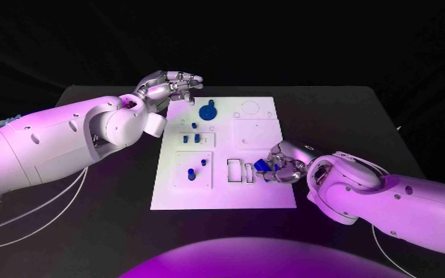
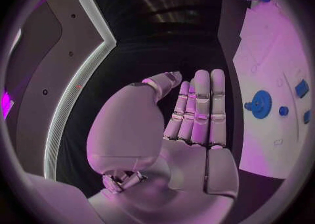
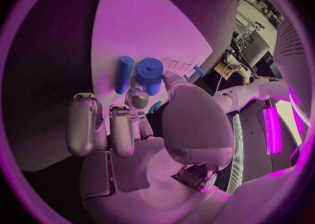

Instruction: Assemble the parts on the task board

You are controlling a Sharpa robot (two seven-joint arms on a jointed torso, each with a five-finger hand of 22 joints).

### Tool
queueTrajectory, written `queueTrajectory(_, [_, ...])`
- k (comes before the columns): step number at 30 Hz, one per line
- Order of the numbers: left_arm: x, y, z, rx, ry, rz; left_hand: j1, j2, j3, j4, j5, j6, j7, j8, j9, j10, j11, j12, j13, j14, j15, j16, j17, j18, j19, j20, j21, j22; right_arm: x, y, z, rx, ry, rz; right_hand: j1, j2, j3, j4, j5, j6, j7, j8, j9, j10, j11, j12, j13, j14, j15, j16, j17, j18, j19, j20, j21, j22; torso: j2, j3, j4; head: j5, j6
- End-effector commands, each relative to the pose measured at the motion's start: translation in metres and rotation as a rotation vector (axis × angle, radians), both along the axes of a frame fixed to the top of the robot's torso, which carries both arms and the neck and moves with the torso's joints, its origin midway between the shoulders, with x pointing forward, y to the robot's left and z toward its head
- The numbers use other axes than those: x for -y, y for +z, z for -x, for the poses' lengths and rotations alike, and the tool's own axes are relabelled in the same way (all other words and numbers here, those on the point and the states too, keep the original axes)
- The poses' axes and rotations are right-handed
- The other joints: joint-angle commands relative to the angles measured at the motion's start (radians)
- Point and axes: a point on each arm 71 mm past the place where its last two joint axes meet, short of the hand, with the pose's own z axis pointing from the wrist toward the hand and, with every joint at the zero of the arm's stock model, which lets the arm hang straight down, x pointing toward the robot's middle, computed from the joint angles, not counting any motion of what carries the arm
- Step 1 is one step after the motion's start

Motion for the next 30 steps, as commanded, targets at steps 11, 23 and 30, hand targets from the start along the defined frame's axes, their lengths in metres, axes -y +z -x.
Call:
queueTrajectory(11, [0.002,0.001,0.001,0.003,-0.02,0.008,-0.011,-0.001,-0.002,0.006,0.003,-0.006,0.0,0.006,0.002,-0.008,0.001,0.006,-0.001,-0.005,0.0,-0.005,-0.002,0.006,0.003,0.007,-0.006,-0.002,-0.004,0.01,0.007,0.046,-0.05,-0.099,0.032,0.051,0.011,-0.001,0.03,0.032,-0.02,0.022,0.021,0.077,-0.015,0.095,0.115,0.069,-0.019,0.01,0.064,-0.018,0.016,-0.017,0.031,0.181,0.0,0.0013,-0.0002,0.003,0.006])
queueTrajectory(23, [0.004,0.0,0.0,0.002,-0.026,0.011,-0.011,-0.001,-0.002,0.006,0.003,-0.006,0.0,0.006,0.002,-0.008,0.001,0.006,-0.001,-0.005,0.0,-0.005,-0.002,0.006,0.003,0.007,-0.006,-0.002,-0.03,0.031,0.008,0.059,0.0,-0.17,0.024,0.064,0.015,0.001,0.04,0.04,-0.024,0.023,0.026,0.088,-0.019,0.106,0.13,0.07,-0.022,0.012,0.068,-0.018,0.017,-0.021,0.033,0.183,0.002,0.0019,0.001,0.007,0.009])
queueTrajectory(30, [0.006,0.0,0.001,0.001,-0.029,0.012,-0.011,-0.001,-0.002,0.006,0.003,-0.006,0.0,0.006,0.002,-0.008,0.001,0.006,-0.001,-0.005,0.0,-0.005,-0.002,0.006,0.003,0.007,-0.006,-0.002,-0.044,0.026,0.007,0.006,0.041,-0.154,-0.013,0.071,0.006,0.002,0.042,0.044,-0.024,0.021,0.03,0.093,-0.019,0.109,0.14,0.07,-0.024,0.013,0.07,-0.019,0.019,-0.023,0.036,0.185,0.002,0.0002,0.0,0.01,0.007])
